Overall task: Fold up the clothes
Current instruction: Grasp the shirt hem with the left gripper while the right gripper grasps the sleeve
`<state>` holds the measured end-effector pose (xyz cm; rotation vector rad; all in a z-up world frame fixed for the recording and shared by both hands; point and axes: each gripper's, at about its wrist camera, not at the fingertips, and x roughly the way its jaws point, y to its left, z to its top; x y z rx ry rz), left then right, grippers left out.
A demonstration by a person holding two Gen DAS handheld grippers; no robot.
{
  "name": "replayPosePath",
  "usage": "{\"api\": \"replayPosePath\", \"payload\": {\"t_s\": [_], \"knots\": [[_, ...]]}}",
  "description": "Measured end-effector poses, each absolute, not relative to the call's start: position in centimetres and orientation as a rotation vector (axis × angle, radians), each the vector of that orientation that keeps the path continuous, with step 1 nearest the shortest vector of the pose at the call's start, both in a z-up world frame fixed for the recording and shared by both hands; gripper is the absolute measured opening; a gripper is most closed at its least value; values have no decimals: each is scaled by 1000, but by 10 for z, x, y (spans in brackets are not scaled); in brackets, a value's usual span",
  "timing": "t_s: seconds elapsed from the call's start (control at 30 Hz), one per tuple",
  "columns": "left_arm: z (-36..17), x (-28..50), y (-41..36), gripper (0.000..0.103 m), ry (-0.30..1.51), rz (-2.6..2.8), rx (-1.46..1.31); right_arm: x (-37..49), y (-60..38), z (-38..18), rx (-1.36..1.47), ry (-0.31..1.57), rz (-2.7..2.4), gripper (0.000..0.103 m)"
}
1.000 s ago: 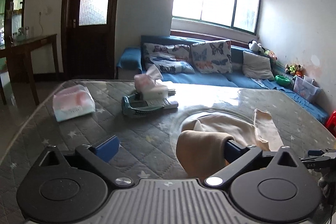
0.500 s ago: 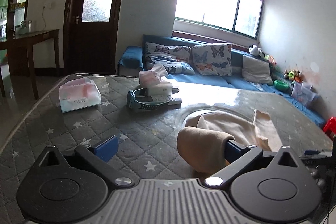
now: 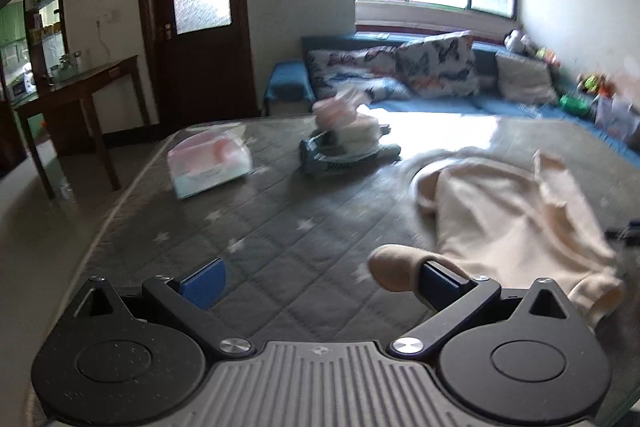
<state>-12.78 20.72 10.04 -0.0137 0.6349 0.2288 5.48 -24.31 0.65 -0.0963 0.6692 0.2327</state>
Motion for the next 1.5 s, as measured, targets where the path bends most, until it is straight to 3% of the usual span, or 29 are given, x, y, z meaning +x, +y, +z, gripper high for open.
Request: {"api": "replayPosePath", "payload": {"t_s": [0.23,0.47,0.73,1.0,1.13,1.3,1.37,1.5], "knots": [[83,-135,242,102,717,324,-273,68,-241,34,-104,636,249,82],[74,-110,192,93,715,155,-141,102,-236,39,-65,676,238,81],[46,-65,125,85,773,-36,10,152,-227,26,-15,737,235,70],[23,-58,116,73,819,-2,74,212,-223,5,11,755,185,64],[26,-62,124,57,809,12,74,230,-219,3,5,742,176,52],[28,-66,129,40,791,9,63,237,-214,3,-12,727,184,19],[31,-67,132,29,783,1,46,236,-214,4,-14,724,178,5],[35,-68,136,18,767,5,34,225,-230,14,6,692,157,4]]}}
